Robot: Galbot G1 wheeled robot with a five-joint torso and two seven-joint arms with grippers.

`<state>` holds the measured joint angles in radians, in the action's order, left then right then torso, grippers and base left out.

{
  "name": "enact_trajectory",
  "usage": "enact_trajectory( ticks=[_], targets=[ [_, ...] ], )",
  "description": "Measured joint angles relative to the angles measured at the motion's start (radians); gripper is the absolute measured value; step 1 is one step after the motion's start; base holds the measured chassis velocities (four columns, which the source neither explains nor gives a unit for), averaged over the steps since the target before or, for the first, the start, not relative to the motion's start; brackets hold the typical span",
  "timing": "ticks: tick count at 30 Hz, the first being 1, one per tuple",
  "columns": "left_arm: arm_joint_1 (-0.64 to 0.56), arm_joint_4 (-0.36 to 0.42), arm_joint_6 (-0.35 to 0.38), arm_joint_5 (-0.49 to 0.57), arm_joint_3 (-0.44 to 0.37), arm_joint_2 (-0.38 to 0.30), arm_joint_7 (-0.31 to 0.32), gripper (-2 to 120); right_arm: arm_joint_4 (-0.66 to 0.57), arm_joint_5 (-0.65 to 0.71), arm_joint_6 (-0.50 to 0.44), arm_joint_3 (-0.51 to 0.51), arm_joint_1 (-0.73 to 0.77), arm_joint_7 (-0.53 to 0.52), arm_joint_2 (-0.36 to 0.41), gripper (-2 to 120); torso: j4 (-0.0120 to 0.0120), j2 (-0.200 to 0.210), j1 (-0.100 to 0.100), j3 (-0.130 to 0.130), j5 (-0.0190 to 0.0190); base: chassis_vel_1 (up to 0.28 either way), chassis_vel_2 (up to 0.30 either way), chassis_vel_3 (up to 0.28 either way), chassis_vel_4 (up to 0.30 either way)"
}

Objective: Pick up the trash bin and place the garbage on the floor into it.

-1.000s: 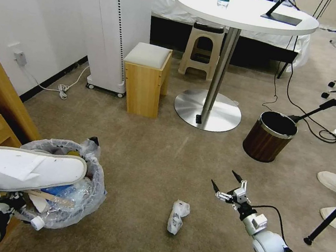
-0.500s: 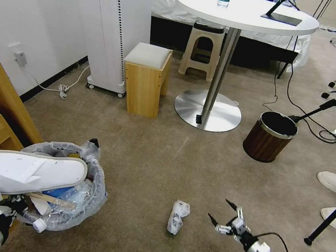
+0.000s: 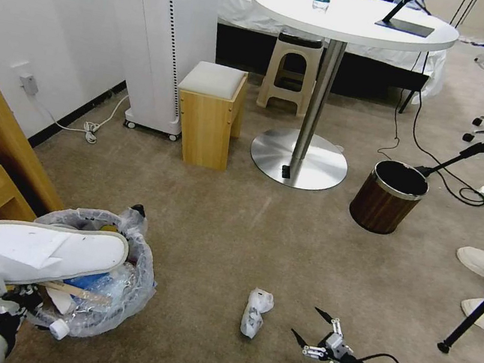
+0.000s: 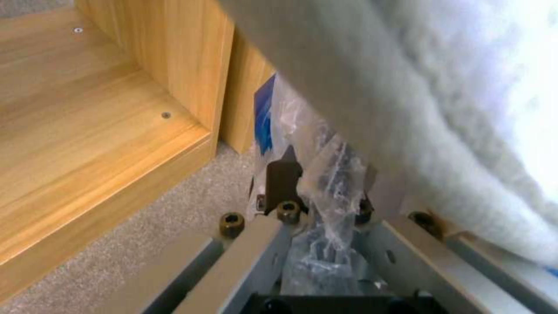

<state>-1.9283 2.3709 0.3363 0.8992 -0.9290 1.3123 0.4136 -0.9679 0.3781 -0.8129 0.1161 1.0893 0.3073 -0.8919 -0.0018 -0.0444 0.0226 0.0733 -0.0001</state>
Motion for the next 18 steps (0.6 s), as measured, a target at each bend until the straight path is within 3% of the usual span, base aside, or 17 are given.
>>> enact_trajectory(
  ticks=[8,18],
  targets=[
    [-0.009,0.013,0.000,0.011,-0.006,-0.008,0.003,0,0.059,0.085,0.009,0.151,-0.105,0.021,-0.060,97,-0.0001,0.000,0.000,0.000,0.0000,0.000,0.000,0.000,0.000],
    [-0.013,0.029,0.003,0.042,-0.025,-0.031,0.015,0,0.070,0.088,0.053,0.230,-0.117,-0.018,-0.094,96,-0.0002,0.000,0.000,0.000,-0.0001,0.000,0.000,0.000,0.000]
  ],
)
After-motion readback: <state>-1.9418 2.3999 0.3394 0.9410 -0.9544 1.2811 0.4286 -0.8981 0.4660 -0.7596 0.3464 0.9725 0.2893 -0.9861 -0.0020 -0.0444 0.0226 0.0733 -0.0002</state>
